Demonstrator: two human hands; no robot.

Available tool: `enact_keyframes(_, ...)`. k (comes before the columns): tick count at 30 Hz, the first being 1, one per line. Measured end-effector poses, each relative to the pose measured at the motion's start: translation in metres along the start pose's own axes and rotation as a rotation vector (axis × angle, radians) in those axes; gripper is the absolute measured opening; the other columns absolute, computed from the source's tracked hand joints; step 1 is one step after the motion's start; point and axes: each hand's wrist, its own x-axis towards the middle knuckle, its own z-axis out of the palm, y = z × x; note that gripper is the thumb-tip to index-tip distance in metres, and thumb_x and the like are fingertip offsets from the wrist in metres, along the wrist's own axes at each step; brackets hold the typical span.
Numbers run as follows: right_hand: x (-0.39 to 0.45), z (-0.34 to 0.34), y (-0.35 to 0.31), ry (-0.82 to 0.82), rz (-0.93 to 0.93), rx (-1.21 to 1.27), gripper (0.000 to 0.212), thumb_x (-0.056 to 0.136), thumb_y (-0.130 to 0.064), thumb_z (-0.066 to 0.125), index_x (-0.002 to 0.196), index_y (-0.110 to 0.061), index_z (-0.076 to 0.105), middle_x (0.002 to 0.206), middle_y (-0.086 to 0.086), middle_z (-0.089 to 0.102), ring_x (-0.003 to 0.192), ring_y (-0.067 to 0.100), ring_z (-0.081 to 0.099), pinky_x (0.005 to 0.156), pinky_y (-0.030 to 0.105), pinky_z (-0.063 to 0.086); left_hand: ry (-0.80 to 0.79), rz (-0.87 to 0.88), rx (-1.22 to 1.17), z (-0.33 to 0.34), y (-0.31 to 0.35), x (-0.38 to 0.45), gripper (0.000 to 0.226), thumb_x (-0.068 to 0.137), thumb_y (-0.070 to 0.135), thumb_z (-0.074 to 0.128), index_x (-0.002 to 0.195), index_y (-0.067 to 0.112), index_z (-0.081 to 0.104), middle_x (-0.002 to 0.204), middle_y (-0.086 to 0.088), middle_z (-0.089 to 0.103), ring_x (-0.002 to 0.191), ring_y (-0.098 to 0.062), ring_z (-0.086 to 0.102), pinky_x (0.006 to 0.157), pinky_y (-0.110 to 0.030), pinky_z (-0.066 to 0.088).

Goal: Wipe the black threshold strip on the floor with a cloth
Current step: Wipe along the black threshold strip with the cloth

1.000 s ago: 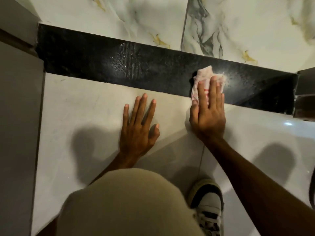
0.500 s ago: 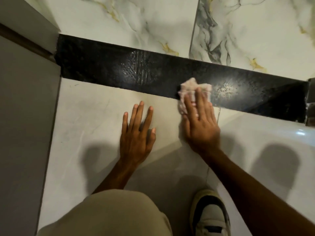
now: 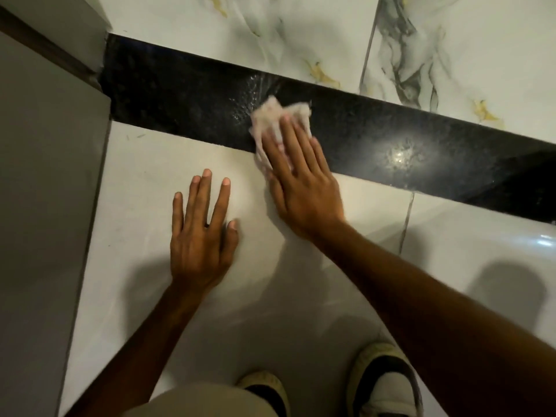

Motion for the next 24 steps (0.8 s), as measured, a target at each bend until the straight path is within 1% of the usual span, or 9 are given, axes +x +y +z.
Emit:
enact_keyframes(2,-0.038,-0.006,0.020,-0.036,-0.048,-0.022,0.062,0.115,-0.040,0.034,0.171,-0.021,0.018,0.180,0.014,0.010,0.169,0.030,0.007,0.139,0.051,0.019,0.021,-0.056,-0.024,-0.001,0.003,0.002,0.063,0.113,0.036,0.043,0.171,0.012,0.036,0.180,-0.019,0.027,0.169,-0.034,0.023,0.139,-0.052,0.012)
enact_keyframes(5,-0.051,-0.014,0.045,-0.016,0.102,-0.082,0.063,0.115,-0.038,0.033,0.171,-0.017,0.017,0.180,0.016,0.010,0.169,0.031,0.007,0.139,0.050,0.017,0.018,-0.078,-0.050,-0.003,0.006,0.005,0.064,0.111,0.035,0.045,0.170,0.012,0.037,0.180,-0.018,0.027,0.169,-0.034,0.023,0.139,-0.054,0.013)
enact_keyframes(10,0.039,-0.008,0.014,0.145,0.347,-0.009,0.061,0.115,-0.042,0.025,0.171,-0.019,0.018,0.180,0.016,0.011,0.169,0.033,0.009,0.140,0.049,0.012,0.013,-0.072,-0.026,0.000,0.002,0.003,0.068,0.109,0.039,0.050,0.171,0.015,0.036,0.181,-0.016,0.026,0.170,-0.033,0.022,0.139,-0.056,0.014)
enact_keyframes(12,0.077,-0.001,-0.011,0.101,0.245,0.016,0.064,0.114,-0.045,0.021,0.171,-0.017,0.015,0.180,0.017,0.009,0.169,0.033,0.008,0.140,0.050,0.012,0.023,-0.083,-0.016,0.002,0.001,0.002,0.067,0.110,0.040,0.048,0.172,0.017,0.035,0.181,-0.015,0.026,0.170,-0.032,0.022,0.139,-0.056,0.013)
enact_keyframes(14,0.091,0.002,-0.030,0.029,0.032,0.004,0.063,0.114,-0.042,0.023,0.171,-0.016,0.014,0.180,0.017,0.009,0.169,0.032,0.008,0.140,0.051,0.012,0.041,-0.119,-0.002,0.003,0.000,0.002,0.067,0.110,0.042,0.046,0.171,0.017,0.036,0.181,-0.014,0.027,0.169,-0.032,0.023,0.139,-0.055,0.012)
enact_keyframes(17,0.057,-0.003,-0.024,-0.072,-0.184,-0.016,0.060,0.116,-0.038,0.029,0.172,-0.021,0.012,0.181,0.013,0.007,0.169,0.030,0.004,0.141,0.049,0.009,0.032,-0.167,-0.013,0.001,0.002,0.002,0.068,0.109,0.041,0.048,0.172,0.017,0.034,0.181,-0.015,0.025,0.169,-0.032,0.022,0.139,-0.058,0.014)
enact_keyframes(19,0.020,-0.009,-0.006,-0.100,-0.184,-0.014,0.060,0.116,-0.038,0.032,0.172,-0.024,0.015,0.181,0.011,0.007,0.170,0.028,0.003,0.141,0.047,0.007,0.016,-0.171,-0.017,-0.002,0.002,0.003,0.070,0.109,0.041,0.050,0.173,0.017,0.032,0.182,-0.014,0.024,0.170,-0.032,0.021,0.138,-0.060,0.016)
enact_keyframes(21,-0.007,-0.013,0.010,-0.102,-0.078,-0.037,0.060,0.115,-0.040,0.032,0.171,-0.024,0.017,0.181,0.010,0.008,0.170,0.027,0.003,0.141,0.047,0.009,0.009,-0.180,-0.026,-0.001,0.001,0.003,0.071,0.109,0.042,0.050,0.173,0.017,0.032,0.182,-0.013,0.023,0.170,-0.032,0.020,0.137,-0.060,0.017)
enact_keyframes(24,0.010,-0.011,0.013,-0.020,0.087,-0.051,0.060,0.115,-0.038,0.030,0.171,-0.020,0.018,0.181,0.013,0.009,0.169,0.029,0.004,0.140,0.046,0.009,0.029,-0.197,-0.033,0.003,0.001,0.003,0.070,0.109,0.044,0.048,0.172,0.017,0.034,0.182,-0.013,0.025,0.169,-0.032,0.022,0.137,-0.060,0.017)
